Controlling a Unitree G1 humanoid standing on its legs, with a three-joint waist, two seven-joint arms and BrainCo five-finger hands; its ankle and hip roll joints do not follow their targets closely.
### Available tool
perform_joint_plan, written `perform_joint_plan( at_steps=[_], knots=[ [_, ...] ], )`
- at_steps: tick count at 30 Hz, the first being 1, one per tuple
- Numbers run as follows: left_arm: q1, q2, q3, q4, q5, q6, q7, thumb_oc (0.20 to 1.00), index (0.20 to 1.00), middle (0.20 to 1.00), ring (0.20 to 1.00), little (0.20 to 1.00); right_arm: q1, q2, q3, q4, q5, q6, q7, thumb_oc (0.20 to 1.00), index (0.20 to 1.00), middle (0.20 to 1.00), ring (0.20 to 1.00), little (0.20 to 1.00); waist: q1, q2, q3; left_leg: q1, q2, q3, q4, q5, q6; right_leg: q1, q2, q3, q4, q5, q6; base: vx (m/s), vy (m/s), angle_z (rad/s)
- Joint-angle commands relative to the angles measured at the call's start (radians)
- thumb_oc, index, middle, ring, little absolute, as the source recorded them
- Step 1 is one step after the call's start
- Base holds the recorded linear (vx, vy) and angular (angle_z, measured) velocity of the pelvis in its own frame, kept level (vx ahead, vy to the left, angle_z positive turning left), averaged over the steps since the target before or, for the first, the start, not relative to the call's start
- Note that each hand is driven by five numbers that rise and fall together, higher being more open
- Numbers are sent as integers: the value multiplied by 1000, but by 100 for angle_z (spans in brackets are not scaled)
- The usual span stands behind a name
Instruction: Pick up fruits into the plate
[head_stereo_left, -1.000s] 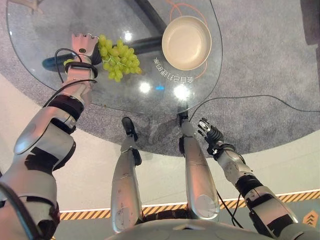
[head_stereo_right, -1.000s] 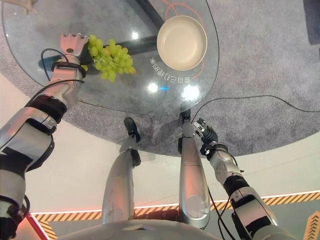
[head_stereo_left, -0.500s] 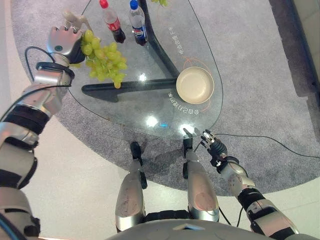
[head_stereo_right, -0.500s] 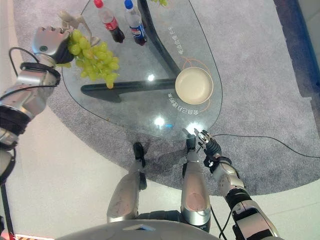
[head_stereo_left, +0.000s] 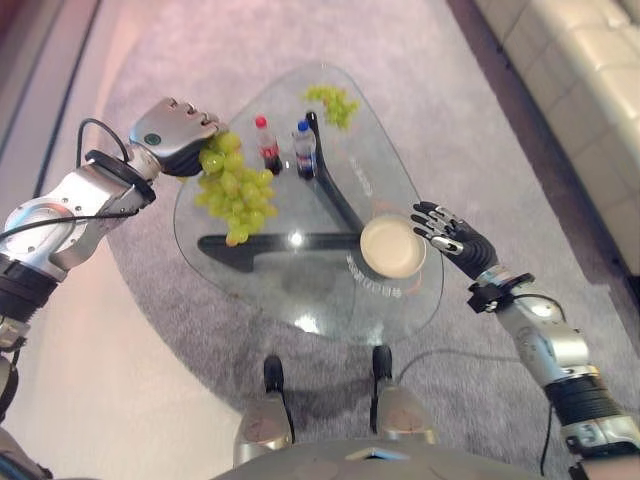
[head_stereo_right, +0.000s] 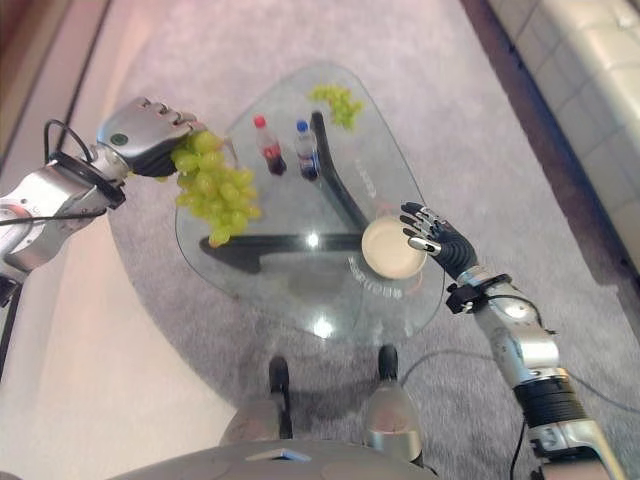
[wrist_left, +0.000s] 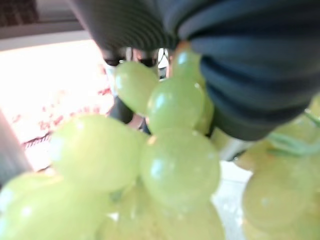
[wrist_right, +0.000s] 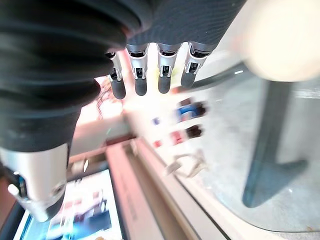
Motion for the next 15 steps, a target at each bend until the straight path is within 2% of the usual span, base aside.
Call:
perform_joint_plan(
  at_steps=[1,4,8,15],
  knots=[
    [-3,60,62,-48,8,-82,16,200,200,200,200,200,17,-94,-49,-90,30,73,74,1000,1000,1000,1000,1000,17,-1,-107,54,-70,21,37,-139,40,51,1,-47,73,-106,11,91,16,19],
    [-14,60,44,-90,5,-114,11,200,200,200,200,200,-4,-126,-51,-122,52,102,93,1000,1000,1000,1000,1000,22,0,-124,73,-69,20,25,-139,39,74,-1,-58,62,-106,11,38,13,22],
    [-91,30,-37,-134,-3,-175,17,200,200,200,200,200,-74,-148,6,-179,86,172,101,1000,1000,1000,1000,1000,36,1,-158,106,-70,16,11,-145,40,122,-1,-78,36,-106,10,18,13,10],
    [-194,-13,-124,-172,-6,-209,26,200,200,200,200,200,-164,-138,95,-211,137,243,104,1000,1000,1000,1000,1000,45,0,-178,117,-64,19,5,-143,37,145,-2,-89,18,-103,9,-33,10,8]
  ],
)
